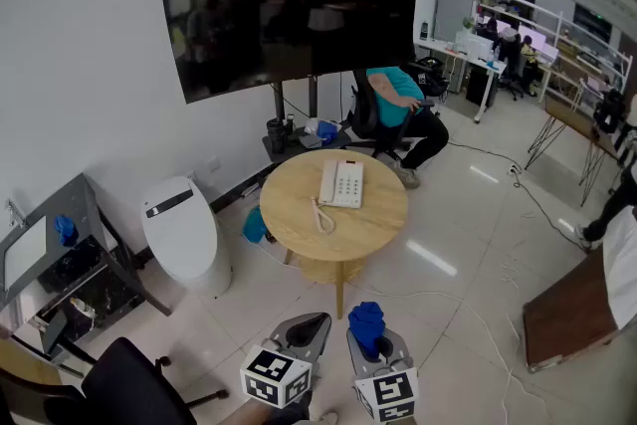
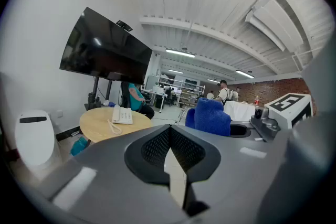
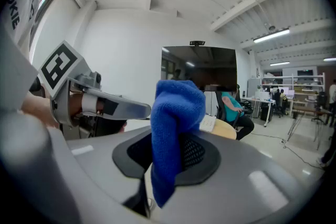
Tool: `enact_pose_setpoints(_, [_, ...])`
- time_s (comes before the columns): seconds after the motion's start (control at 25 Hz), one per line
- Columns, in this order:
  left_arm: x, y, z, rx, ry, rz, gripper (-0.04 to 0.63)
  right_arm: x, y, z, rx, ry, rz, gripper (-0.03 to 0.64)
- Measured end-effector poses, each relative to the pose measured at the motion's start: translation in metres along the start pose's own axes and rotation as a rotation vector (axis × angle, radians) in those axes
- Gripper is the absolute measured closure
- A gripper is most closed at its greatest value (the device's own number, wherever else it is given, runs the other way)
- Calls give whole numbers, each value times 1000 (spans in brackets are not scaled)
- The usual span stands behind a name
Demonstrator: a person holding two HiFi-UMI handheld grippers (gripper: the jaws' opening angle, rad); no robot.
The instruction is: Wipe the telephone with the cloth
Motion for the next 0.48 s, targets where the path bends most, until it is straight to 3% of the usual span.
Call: enact_pose_setpoints(0.48, [-11,25,-39,-5,-28,7,595,-4,42,9,-10,1,-24,531])
Point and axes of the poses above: the fingertips, and each gripper's own axes: y forward along the fingers, z to its right, x out of its underside, the point moved 4 cm from there along -y, backward along the fingers, and after that the axes turned 15 degrees about x, right-handed, at the moved point
